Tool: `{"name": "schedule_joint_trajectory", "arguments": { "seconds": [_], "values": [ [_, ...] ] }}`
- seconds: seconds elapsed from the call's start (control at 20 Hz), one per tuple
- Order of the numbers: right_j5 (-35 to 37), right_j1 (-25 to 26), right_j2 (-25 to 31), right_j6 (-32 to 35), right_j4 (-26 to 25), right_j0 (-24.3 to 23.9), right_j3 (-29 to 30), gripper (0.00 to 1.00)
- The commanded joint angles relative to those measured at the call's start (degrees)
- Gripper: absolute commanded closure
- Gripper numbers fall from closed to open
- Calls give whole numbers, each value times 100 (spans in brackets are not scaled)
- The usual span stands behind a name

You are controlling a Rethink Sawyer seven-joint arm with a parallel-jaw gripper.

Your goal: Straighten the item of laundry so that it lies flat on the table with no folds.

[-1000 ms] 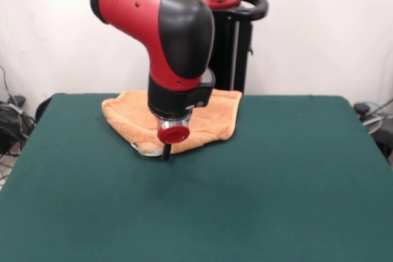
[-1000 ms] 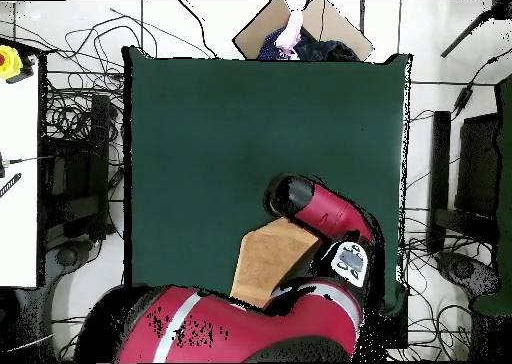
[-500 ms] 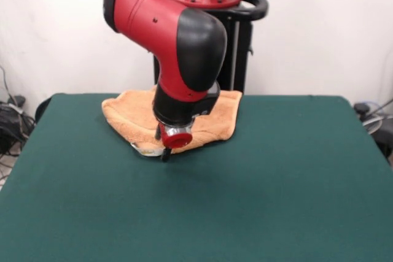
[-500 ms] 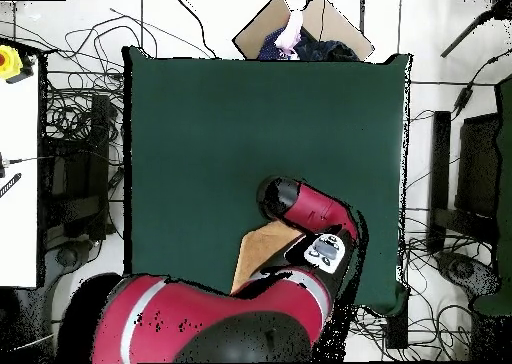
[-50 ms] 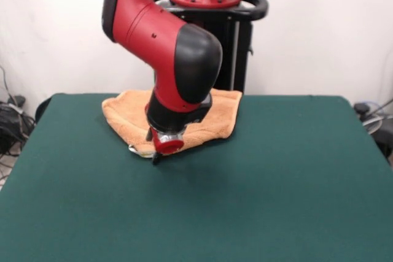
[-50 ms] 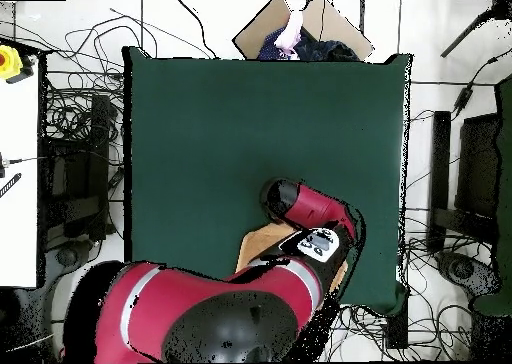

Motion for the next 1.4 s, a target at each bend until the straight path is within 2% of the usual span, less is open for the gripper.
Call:
{"name": "schedule_joint_trajectory", "arguments": {
  "seconds": [0.05,0.3,0.35,0.95,1.4],
  "values": [
    [-40,285,235,779,41,-47,-444,0],
    [-18,331,140,800,26,-46,-506,0],
    [-12,340,121,821,31,-36,-510,100],
    [154,197,147,755,53,-31,-380,100],
    [488,-189,-26,736,-3,152,-158,100]
  ]
}}
